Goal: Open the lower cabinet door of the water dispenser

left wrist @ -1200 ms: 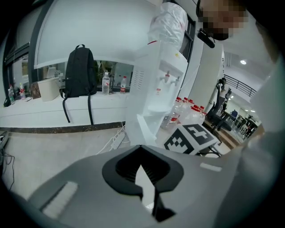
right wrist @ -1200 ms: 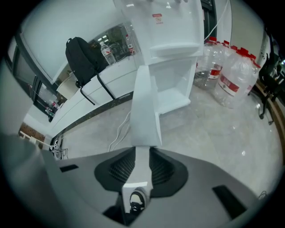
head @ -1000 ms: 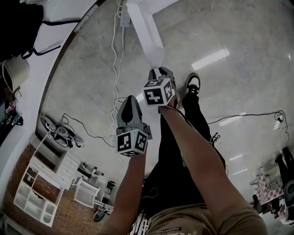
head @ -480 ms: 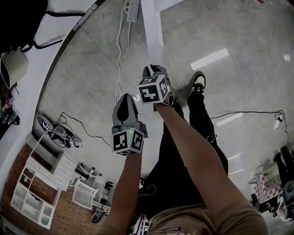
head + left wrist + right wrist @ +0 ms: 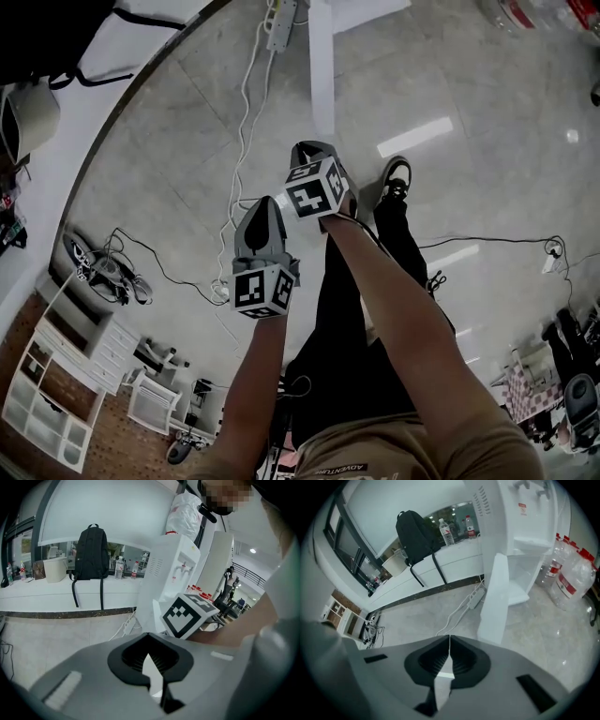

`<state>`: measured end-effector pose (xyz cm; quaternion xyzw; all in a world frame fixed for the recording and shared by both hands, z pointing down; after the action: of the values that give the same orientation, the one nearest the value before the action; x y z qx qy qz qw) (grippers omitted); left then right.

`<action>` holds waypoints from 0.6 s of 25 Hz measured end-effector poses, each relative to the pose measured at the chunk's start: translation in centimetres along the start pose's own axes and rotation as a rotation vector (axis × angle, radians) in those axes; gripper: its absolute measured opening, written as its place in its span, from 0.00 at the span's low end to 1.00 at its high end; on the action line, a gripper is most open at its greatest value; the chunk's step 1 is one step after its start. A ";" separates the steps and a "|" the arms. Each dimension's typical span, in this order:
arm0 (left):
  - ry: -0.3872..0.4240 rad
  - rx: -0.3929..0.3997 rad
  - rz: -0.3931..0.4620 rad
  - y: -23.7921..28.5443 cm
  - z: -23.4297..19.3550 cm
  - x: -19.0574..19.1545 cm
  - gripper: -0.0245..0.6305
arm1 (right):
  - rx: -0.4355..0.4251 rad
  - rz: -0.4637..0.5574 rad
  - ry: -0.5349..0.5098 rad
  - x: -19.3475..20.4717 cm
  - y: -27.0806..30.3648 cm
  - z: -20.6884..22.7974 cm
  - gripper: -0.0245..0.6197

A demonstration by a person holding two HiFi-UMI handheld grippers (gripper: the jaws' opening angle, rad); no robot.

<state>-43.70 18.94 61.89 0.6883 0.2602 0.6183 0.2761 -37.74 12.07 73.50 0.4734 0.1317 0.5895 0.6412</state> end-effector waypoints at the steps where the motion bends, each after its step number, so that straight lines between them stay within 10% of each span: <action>1: 0.001 0.003 0.004 -0.2 0.2 -0.2 0.04 | -0.017 -0.005 0.004 0.3 -0.4 -0.2 0.06; 15: 0.082 0.077 0.064 -6.8 4.0 -6.3 0.04 | -0.196 0.081 -0.052 3.2 -16.1 -2.4 0.05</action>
<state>-40.41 19.14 52.36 0.6805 0.2726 0.6441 0.2186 -28.48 18.29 61.20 0.4285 0.0374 0.6124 0.6633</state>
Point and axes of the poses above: the fingertips, and each gripper's own axes: y forward along the fingers, z to its right, x out of its underside, the point moved 2 cm from there along -y, backward along the fingers, and after that the axes turned 14 degrees about -x, right-handed, at the moved point
